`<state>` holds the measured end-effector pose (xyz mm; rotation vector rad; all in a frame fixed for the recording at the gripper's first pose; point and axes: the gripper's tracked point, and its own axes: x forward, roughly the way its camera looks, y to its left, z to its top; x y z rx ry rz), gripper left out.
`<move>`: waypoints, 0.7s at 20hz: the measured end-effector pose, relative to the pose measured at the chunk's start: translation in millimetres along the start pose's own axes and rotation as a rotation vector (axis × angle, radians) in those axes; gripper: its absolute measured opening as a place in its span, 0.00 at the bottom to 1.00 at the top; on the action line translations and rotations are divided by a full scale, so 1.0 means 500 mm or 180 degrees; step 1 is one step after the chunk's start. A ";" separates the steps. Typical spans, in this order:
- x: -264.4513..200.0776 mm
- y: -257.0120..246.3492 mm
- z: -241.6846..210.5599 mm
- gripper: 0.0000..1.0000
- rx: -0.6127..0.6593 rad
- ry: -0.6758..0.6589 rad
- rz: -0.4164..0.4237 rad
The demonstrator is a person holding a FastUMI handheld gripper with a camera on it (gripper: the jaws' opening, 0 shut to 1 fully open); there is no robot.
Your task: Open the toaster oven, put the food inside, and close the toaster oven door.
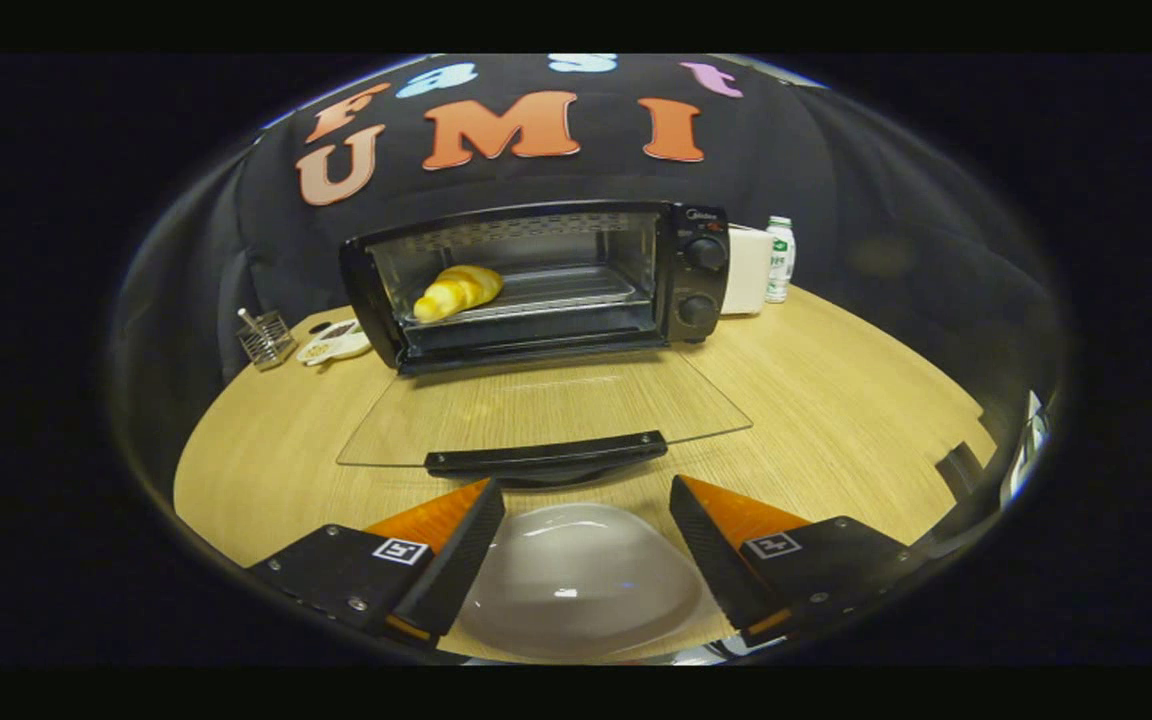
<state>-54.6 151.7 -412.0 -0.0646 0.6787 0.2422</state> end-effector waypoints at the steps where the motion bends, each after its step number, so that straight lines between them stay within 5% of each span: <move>1: 0.004 0.003 0.000 0.99 -0.0041 -0.0003 0.0012; 14: 0.032 0.015 0.006 0.98 -0.0093 0.0104 0.0139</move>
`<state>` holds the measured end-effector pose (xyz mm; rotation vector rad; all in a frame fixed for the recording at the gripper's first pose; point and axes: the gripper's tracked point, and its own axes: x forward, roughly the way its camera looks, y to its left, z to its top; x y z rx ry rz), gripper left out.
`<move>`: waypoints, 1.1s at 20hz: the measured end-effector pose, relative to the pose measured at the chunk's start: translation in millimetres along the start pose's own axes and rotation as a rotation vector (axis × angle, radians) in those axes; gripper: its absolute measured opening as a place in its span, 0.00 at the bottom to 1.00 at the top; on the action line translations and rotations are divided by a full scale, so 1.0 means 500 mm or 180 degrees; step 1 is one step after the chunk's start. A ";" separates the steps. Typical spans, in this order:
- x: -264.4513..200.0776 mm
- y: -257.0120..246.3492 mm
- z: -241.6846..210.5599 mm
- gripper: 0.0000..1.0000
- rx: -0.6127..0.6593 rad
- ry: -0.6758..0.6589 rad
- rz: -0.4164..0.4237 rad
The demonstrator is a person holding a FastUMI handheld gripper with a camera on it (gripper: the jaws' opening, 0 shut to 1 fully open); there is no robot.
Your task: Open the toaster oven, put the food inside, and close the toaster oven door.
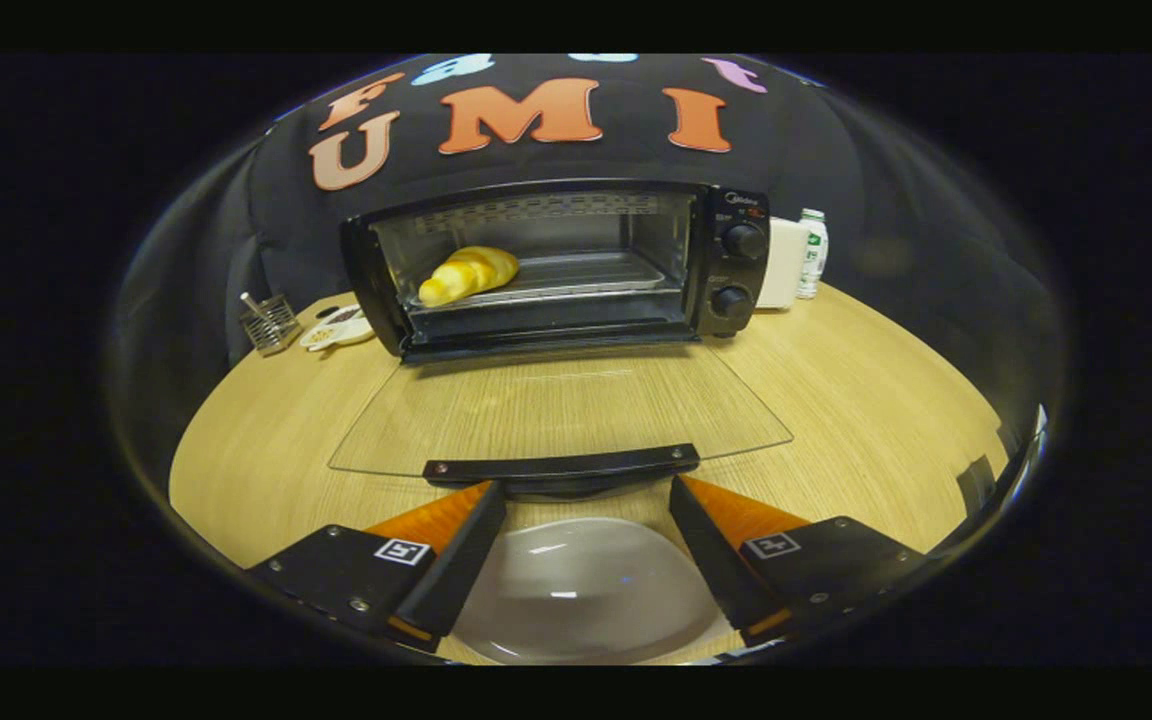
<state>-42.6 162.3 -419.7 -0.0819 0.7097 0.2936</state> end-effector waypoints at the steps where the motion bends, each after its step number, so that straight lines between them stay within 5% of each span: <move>1: -0.002 -0.001 0.003 0.98 -0.0025 -0.0003 -0.0013; 22: -0.045 0.040 0.228 0.99 0.0275 -0.0575 0.0170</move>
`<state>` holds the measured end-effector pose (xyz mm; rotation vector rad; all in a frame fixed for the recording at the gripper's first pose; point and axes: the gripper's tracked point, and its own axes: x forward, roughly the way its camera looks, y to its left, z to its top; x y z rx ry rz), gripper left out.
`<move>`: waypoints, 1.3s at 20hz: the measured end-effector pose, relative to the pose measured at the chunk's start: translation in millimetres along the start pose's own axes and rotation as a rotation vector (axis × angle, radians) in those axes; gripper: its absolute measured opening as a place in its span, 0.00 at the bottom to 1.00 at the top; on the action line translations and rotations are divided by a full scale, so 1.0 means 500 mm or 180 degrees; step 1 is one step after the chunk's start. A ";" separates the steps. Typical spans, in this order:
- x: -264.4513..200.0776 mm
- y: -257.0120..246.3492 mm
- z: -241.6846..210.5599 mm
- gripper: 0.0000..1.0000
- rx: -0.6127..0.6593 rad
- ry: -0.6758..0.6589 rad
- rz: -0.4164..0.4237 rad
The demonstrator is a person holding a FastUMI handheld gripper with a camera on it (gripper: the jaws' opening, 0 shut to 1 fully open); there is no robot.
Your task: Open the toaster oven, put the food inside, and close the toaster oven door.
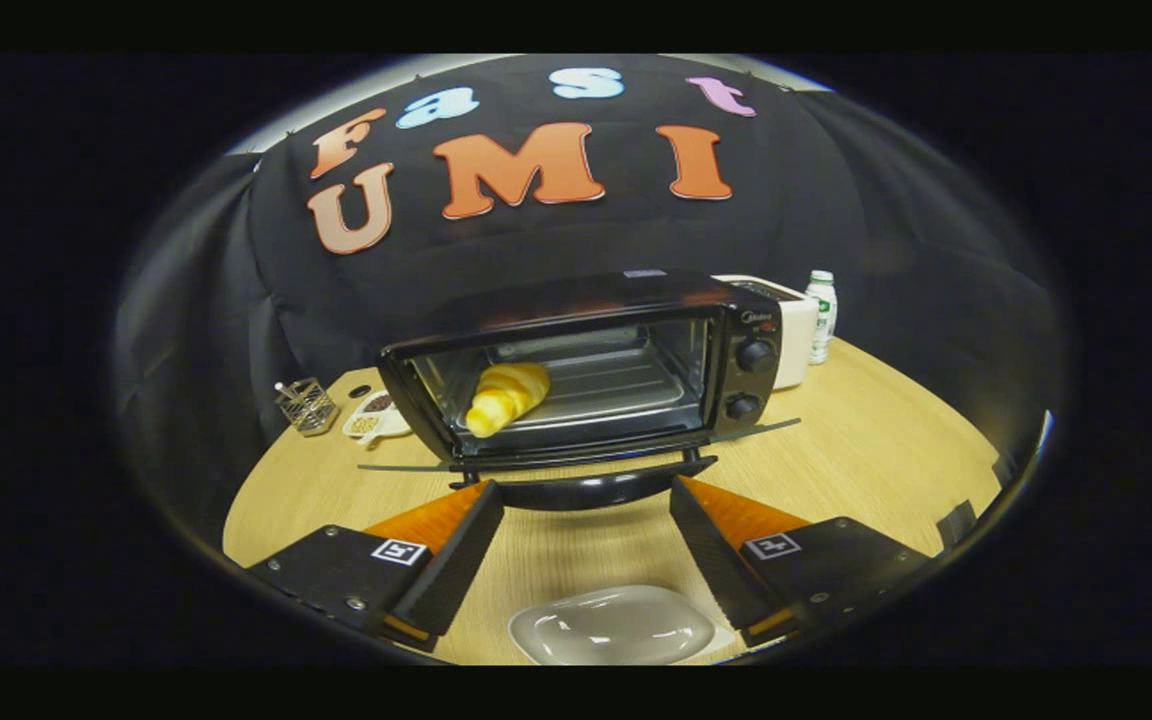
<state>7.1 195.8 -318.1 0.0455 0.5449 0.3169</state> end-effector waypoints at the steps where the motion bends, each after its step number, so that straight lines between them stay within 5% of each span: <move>1: 0.004 0.002 0.012 1.00 0.0000 -0.0033 -0.0005; 13: 0.069 0.004 0.146 1.00 -0.0038 -0.0257 -0.0115; 26: -0.123 -0.059 0.413 1.00 -0.0133 -0.0879 -0.0249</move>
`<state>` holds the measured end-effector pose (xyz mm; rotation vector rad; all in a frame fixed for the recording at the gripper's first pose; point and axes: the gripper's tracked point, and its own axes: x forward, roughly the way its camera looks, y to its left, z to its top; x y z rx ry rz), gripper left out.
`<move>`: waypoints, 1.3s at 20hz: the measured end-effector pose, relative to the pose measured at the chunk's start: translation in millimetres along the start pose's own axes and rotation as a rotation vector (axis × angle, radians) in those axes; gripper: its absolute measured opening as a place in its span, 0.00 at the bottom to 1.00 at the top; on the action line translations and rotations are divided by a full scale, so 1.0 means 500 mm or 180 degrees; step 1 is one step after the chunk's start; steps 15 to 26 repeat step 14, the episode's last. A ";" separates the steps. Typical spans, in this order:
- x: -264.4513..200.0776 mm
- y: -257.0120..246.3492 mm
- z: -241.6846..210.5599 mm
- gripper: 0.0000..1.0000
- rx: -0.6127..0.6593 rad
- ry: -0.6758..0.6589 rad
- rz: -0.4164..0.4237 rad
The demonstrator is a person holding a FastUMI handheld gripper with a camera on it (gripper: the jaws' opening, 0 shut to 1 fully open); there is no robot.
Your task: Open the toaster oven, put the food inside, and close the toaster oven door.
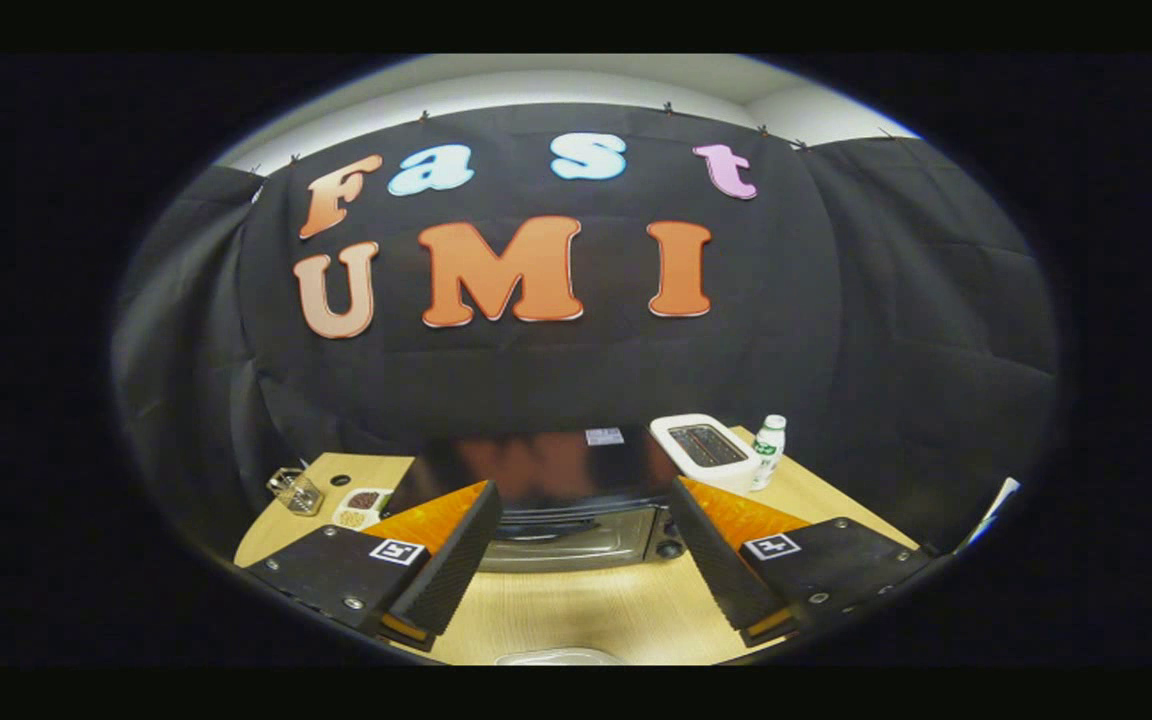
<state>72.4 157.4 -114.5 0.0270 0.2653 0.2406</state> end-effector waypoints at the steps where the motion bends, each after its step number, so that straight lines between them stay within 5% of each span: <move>1: -0.012 -0.005 0.025 1.00 0.0012 -0.0070 -0.0004; 10: -0.090 -0.022 0.186 1.00 0.0131 -0.0510 -0.0020; 26: -0.105 -0.027 0.196 1.00 0.0032 -0.0567 -0.0032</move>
